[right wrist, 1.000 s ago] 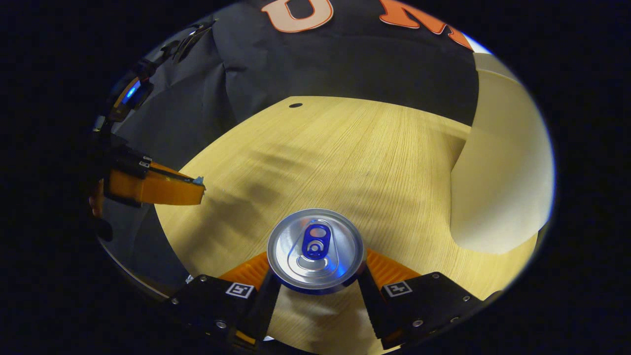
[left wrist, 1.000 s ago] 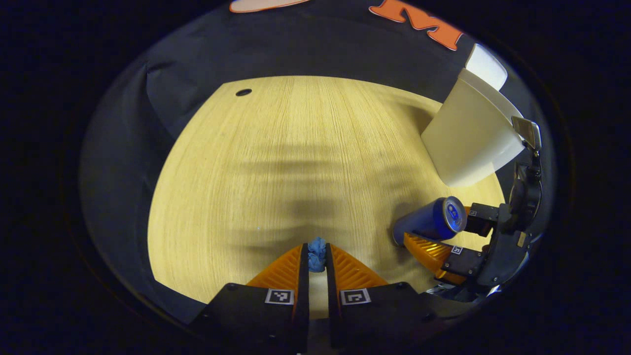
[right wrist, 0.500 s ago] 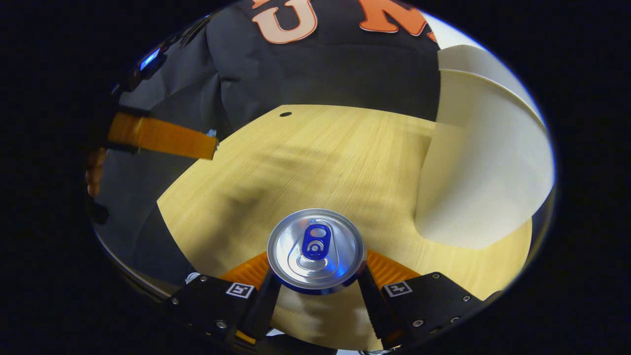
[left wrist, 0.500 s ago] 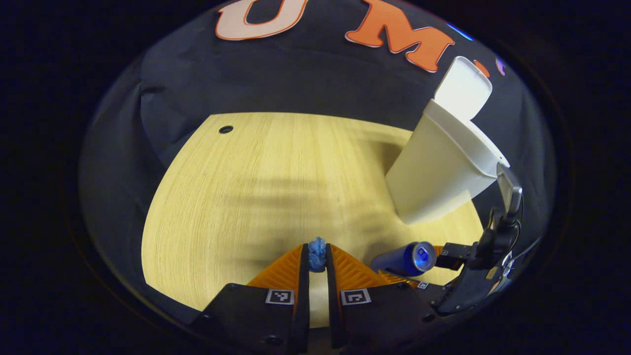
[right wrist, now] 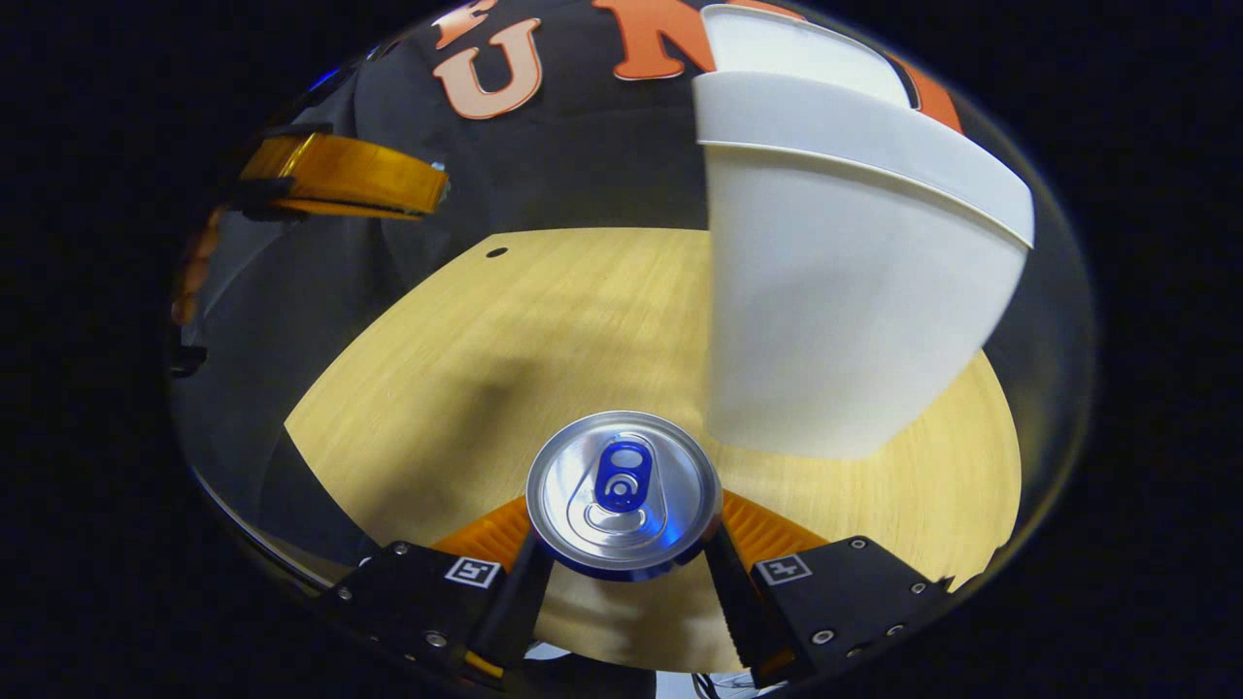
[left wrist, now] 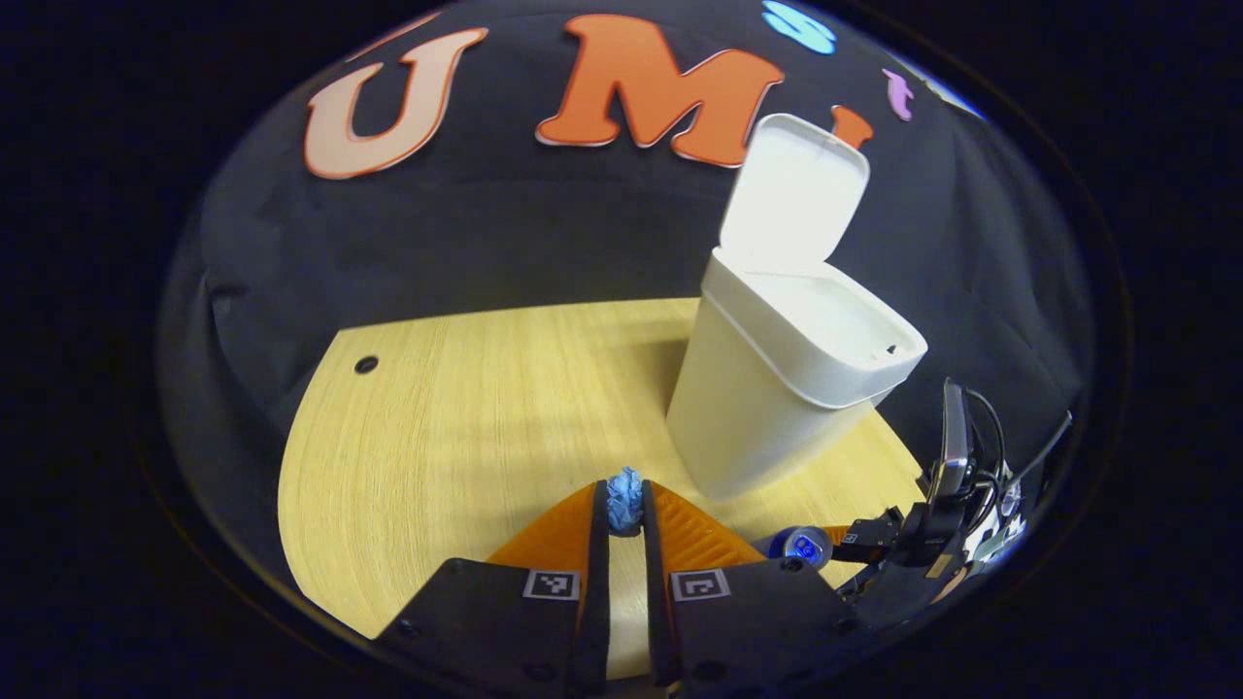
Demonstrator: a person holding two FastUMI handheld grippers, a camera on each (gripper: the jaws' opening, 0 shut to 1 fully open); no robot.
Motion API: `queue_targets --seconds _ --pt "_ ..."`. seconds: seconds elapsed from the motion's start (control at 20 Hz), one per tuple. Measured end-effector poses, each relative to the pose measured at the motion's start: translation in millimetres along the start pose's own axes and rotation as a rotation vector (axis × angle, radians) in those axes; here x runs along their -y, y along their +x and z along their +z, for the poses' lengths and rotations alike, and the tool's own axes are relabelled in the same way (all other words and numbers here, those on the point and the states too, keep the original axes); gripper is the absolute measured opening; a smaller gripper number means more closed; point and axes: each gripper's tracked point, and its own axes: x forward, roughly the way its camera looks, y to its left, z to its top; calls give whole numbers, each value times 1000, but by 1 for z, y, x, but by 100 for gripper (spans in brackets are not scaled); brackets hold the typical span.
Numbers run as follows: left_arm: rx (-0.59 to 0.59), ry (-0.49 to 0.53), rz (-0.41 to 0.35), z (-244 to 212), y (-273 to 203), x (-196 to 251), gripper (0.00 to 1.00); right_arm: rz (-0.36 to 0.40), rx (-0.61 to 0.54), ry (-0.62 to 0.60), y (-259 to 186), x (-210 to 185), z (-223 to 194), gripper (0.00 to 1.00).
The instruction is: Press the lid of the desktop garbage bin to open it, pick up the crumpled paper on the desktop and throw it into the bin, then pick up the pop can on the desktop and drop it into the bin, and finally close the garbage bin lid.
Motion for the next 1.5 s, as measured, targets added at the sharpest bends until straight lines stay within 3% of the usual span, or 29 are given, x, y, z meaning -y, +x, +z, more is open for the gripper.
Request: queue_targets --seconds 0.3,0.7,1.15,1.5 --pt "130 79 -123 60 2 51 20 -110 42 79 1 6 0 80" --pt "237 179 -227 100 17 106 20 -221 73 163 0 8 1 80" --pt "258 189 -264 102 44 123 20 -318 132 253 -22 25 12 80" --pt "249 179 -321 97 48 130 23 -401 266 237 -76 53 75 80"
